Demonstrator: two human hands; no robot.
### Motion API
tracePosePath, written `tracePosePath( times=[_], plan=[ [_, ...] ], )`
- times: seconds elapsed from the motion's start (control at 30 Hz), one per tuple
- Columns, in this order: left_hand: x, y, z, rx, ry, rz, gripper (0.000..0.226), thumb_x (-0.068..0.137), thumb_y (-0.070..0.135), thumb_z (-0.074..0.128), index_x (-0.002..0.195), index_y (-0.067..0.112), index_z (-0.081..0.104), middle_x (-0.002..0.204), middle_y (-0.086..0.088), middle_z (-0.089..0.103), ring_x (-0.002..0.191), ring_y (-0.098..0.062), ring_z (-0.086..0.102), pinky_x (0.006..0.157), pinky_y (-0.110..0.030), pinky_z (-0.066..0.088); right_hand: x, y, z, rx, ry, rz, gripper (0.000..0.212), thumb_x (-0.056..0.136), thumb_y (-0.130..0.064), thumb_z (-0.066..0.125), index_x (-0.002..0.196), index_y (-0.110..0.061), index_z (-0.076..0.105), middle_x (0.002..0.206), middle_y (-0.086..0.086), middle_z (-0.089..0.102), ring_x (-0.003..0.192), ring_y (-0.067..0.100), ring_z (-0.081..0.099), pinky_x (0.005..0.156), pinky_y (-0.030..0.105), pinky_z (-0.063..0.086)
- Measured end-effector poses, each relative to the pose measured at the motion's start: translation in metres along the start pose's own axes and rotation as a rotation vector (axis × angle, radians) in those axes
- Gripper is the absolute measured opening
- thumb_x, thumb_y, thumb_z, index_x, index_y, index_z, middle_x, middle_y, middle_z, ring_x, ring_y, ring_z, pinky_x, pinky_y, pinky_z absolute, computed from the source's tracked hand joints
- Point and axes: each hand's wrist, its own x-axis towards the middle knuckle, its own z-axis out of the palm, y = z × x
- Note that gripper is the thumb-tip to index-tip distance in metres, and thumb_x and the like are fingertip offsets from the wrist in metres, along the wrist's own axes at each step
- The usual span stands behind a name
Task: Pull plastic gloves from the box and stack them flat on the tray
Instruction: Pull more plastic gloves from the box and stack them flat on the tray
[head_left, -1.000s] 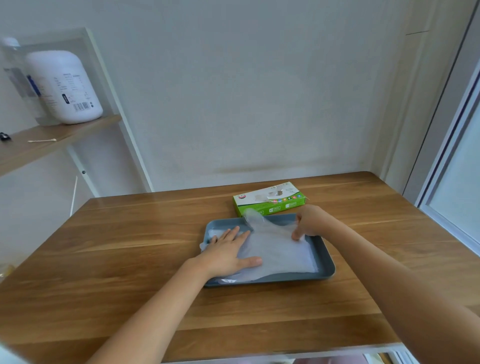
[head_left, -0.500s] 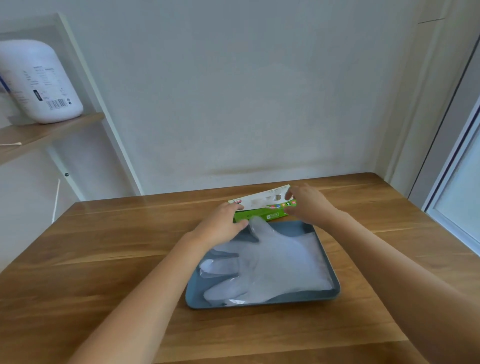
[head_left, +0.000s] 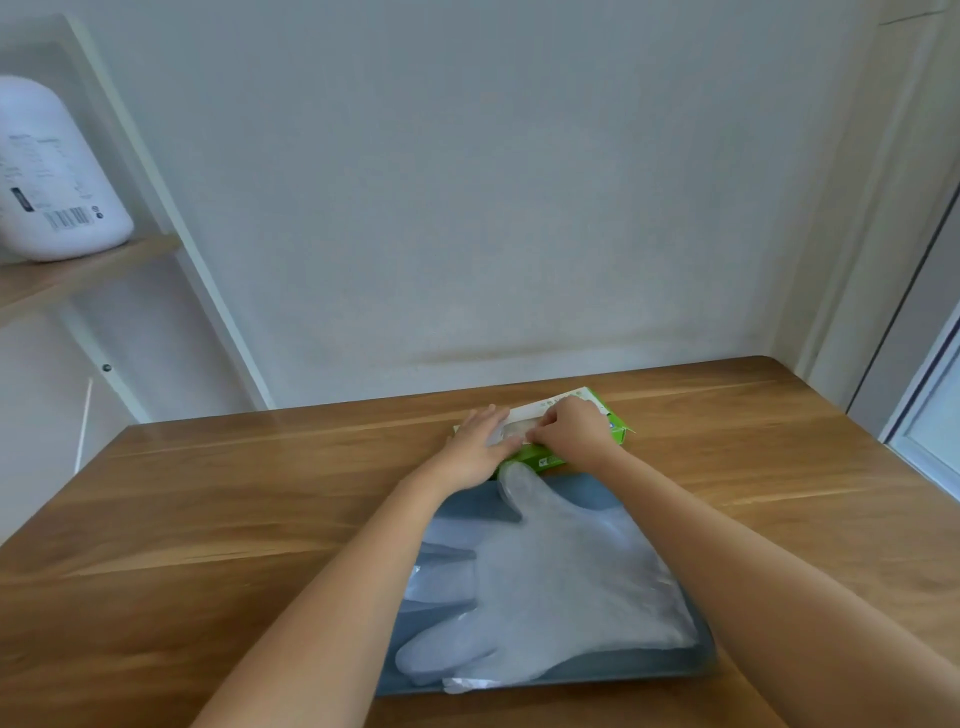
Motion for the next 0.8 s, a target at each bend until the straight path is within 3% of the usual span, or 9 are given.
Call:
tracePosePath(
  times=[0.13,0.27,0.37,0.43,0.53,0.67,0.73,0.8],
  plan=[
    [0.006,-0.008,0.000,-0.015,-0.011,0.025,0.061,0.100,0.039,0.046,0.154,0.023,0.020,0.163,0.004,0.006,0.149,-0.014,-0.002,0.120,-0.037,0.000,0.007,0.000,0.001,0.009,-0.044,0.029,0.038,0.088,-0.021,0.055,0.054,-0.014,0.042,0.058,0.002,0.046,0.073,0.023,0.048,0.056,0.029,0.033],
    [0.007,-0.008,0.000,-0.060,0.003,0.034,0.061,0.099,0.037,0.049,0.153,0.024,0.022,0.162,0.004,0.009,0.149,-0.014,0.001,0.119,-0.035,0.002,0.008,0.004,-0.002,0.062,-0.040,0.014,0.041,0.097,-0.021,0.049,0.058,-0.011,0.039,0.057,0.001,0.041,0.060,0.019,0.042,0.052,0.029,0.030],
    [0.007,-0.008,0.001,-0.077,0.020,0.037,0.061,0.099,0.035,0.051,0.152,0.024,0.024,0.162,0.003,0.012,0.149,-0.015,0.003,0.119,-0.035,0.004,0.006,0.005,-0.002,0.125,0.029,-0.047,0.032,0.089,-0.028,0.062,0.073,-0.001,0.058,0.066,0.013,0.054,0.070,0.021,0.051,0.063,0.035,0.041],
    [0.007,-0.008,0.001,-0.086,0.021,0.035,0.061,0.098,0.036,0.051,0.152,0.024,0.025,0.162,0.003,0.013,0.149,-0.014,0.004,0.118,-0.035,0.004,0.005,0.003,0.004,0.048,0.067,-0.067,0.037,0.079,-0.041,0.072,0.076,-0.004,0.067,0.079,0.013,0.063,0.081,0.022,0.056,0.073,0.039,0.047],
    [0.007,-0.009,0.002,-0.090,0.020,0.029,0.061,0.098,0.036,0.052,0.152,0.024,0.026,0.161,0.004,0.013,0.149,-0.014,0.005,0.118,-0.034,0.006,0.005,-0.003,0.011,-0.042,0.081,-0.041,0.027,0.081,-0.036,0.069,0.062,-0.020,0.059,0.085,0.006,0.066,0.095,0.027,0.059,0.076,0.034,0.041],
    [0.007,-0.008,0.002,-0.093,0.019,0.024,0.061,0.098,0.036,0.052,0.152,0.025,0.026,0.161,0.004,0.013,0.148,-0.014,0.006,0.119,-0.035,0.006,0.007,-0.003,0.012,-0.117,0.051,-0.025,0.031,0.088,-0.025,0.055,0.059,-0.018,0.047,0.086,0.008,0.059,0.101,0.030,0.056,0.077,0.034,0.033],
    [0.007,-0.008,0.001,-0.104,0.020,0.024,0.061,0.098,0.035,0.052,0.152,0.025,0.026,0.161,0.005,0.013,0.148,-0.014,0.006,0.119,-0.036,0.006,0.006,-0.003,0.010,-0.121,0.023,-0.046,0.039,0.092,-0.025,0.052,0.054,-0.022,0.040,0.080,0.006,0.055,0.096,0.029,0.055,0.076,0.034,0.032],
    [0.006,-0.009,0.002,-0.112,0.024,0.023,0.060,0.098,0.035,0.052,0.152,0.025,0.026,0.161,0.005,0.013,0.148,-0.014,0.005,0.120,-0.037,0.006,0.006,0.002,0.007,-0.037,-0.010,-0.076,0.043,0.094,-0.024,0.051,0.053,-0.022,0.039,0.064,-0.001,0.048,0.078,0.025,0.051,0.071,0.031,0.031]
  ],
)
